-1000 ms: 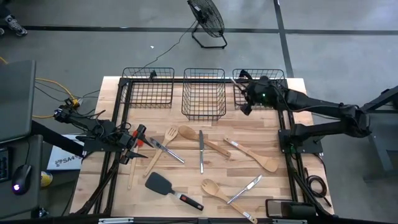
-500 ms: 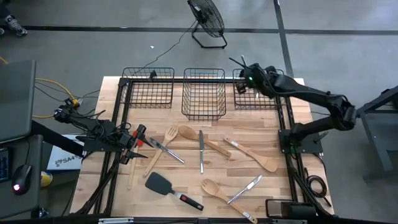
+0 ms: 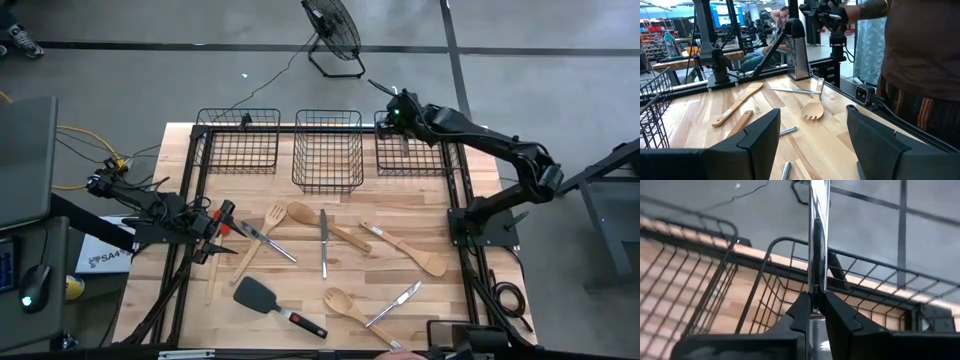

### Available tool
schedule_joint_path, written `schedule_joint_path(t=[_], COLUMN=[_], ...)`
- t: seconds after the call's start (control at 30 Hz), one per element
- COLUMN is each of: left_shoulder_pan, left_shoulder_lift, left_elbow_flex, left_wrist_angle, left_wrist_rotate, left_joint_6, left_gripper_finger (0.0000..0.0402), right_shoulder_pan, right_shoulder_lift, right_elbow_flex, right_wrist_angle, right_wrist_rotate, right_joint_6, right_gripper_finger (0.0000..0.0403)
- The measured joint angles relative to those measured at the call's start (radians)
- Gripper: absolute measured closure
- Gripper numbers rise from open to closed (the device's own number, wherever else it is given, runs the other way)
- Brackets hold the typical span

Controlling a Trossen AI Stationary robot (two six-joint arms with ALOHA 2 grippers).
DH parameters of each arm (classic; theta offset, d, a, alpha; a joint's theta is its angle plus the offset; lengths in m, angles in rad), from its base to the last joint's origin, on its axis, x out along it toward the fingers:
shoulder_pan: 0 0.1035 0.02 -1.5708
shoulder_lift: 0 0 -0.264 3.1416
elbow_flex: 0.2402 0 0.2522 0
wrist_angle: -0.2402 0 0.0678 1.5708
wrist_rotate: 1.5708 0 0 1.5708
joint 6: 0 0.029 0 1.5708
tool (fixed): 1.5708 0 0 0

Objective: Pick & Place Kitchen Items
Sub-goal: Put the silver table knife into the right wire basket

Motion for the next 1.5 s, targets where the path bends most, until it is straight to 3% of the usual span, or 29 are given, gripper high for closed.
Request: schedule_joint_path(t=[0.23, 0.37, 0.63, 1.17, 1.5], left_shoulder_pan=[0.0, 0.0, 0.0, 0.0, 0.0], left_shoulder_lift=[0.0, 0.0, 0.0, 0.0, 0.0], left_elbow_flex=[0.0, 0.0, 0.0, 0.0, 0.0], left_wrist_angle=[0.0, 0.0, 0.0, 0.0, 0.0], left_wrist_rotate=[0.0, 0.0, 0.0, 0.0, 0.0], left_joint_6=[0.0, 0.0, 0.0, 0.0, 0.0], left_gripper_finger=[0.0174, 0.0174, 0.0174, 0.0174, 0.0174], right_shoulder_pan=[0.026, 0.039, 0.04, 0.023, 0.014], right_shoulder_lift=[0.013, 0.052, 0.121, 0.173, 0.291], right_elbow_flex=[0.084, 0.194, 0.354, 0.367, 0.367], right_wrist_angle=[-0.021, -0.171, -0.366, -0.707, -0.76], right_wrist_rotate=[-0.014, -0.02, -0.144, -0.021, -0.011], right_joint_6=[-0.109, -0.109, -0.191, -0.252, -0.236], right_gripper_finger=[0.0373, 0.0373, 0.0373, 0.0373, 0.0373])
